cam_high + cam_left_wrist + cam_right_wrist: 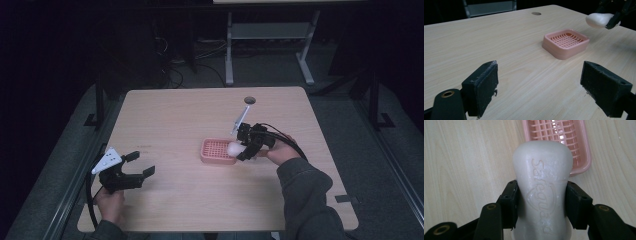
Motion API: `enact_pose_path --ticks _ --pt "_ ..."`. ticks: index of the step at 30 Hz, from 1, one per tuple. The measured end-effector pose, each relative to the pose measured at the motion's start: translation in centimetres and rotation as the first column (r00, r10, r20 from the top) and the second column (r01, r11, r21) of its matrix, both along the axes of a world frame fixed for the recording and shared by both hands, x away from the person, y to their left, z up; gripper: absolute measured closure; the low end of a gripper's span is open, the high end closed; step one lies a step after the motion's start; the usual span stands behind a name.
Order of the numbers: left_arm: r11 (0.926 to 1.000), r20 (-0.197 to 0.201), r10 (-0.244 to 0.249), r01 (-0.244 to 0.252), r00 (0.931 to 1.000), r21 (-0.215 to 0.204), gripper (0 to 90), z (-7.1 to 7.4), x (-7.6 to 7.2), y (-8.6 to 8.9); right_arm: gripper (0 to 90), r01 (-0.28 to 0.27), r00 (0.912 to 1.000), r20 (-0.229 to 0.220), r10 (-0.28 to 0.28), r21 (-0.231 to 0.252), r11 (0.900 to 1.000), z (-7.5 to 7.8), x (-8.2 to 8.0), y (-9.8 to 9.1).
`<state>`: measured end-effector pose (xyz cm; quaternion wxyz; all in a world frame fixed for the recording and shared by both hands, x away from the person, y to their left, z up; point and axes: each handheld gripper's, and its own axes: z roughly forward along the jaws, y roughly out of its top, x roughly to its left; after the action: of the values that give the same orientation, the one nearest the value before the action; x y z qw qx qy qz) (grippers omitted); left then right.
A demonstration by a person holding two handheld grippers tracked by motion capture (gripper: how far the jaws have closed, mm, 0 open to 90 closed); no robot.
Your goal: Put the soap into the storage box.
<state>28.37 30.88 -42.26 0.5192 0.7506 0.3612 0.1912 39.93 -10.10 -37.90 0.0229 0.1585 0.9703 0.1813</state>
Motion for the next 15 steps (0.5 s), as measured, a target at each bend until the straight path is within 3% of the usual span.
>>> enact_pose_path --ticks 15 --pt "1.0 0.0 0.003 -0.003 1.0 -0.004 14.1 0.0 0.0 0.02 48.8 0.0 1.0 0.002 0.0 0.001 1.0 0.46 0.67 0.4"
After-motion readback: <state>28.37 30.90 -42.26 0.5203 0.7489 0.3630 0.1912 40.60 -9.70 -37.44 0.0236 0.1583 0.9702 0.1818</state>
